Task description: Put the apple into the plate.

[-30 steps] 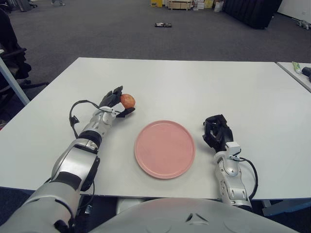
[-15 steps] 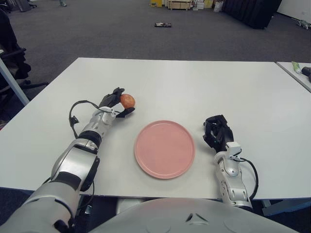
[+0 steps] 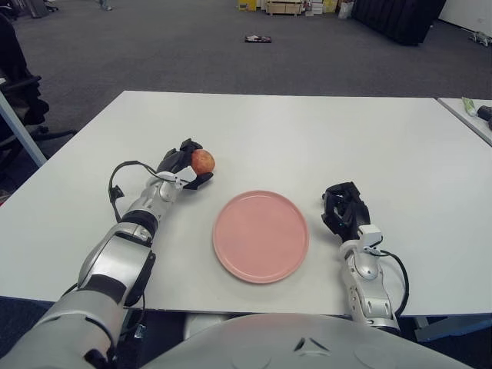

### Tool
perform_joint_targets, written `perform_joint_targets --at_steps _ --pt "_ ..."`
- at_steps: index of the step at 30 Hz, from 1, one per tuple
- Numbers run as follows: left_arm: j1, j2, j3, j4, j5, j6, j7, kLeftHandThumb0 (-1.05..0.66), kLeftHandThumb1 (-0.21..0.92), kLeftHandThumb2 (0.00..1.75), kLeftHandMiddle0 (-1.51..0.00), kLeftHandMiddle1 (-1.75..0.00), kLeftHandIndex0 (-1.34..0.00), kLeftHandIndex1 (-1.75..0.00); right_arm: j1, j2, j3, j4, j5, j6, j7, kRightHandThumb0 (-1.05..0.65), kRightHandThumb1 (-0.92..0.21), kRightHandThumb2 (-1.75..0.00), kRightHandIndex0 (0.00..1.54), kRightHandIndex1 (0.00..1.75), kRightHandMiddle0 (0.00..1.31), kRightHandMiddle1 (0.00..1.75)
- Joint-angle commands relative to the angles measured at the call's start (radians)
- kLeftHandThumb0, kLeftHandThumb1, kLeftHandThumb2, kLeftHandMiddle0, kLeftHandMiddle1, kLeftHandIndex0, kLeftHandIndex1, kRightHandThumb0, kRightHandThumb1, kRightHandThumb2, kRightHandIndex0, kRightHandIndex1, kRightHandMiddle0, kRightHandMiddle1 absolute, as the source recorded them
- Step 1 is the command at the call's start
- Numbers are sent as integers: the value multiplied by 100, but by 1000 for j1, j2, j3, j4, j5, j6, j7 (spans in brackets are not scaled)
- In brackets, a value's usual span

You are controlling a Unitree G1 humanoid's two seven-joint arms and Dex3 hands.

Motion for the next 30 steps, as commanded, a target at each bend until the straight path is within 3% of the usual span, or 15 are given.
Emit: perform_joint_targets --at_steps 1,7,12,20,30 --pt "19 5 -14 21 18 9 18 -46 49 108 -33 -159 -42 -172 17 8 -14 14 14 29 -8 -37 -74 -78 57 131 30 175" --pt "15 10 -43 9 50 10 79 -49 32 130 -83 -173 -60 -174 17 7 -14 18 11 19 -11 -37 -74 -78 57 131 30 175" --pt "16 14 -57 3 67 4 123 -52 23 142 -103 -174 -68 -175 16 4 -15 22 7 17 -14 -37 -74 -78 57 130 30 175" --pt "28 20 -43 -36 47 -12 123 -53 17 149 -122 -175 -73 -175 13 4 -17 17 3 39 -23 -37 -75 -76 55 130 29 175" --pt "47 18 -12 -96 10 26 58 -49 25 140 -130 -175 -66 -175 13 6 -18 7 2 58 -34 -37 -76 -75 54 129 28 175"
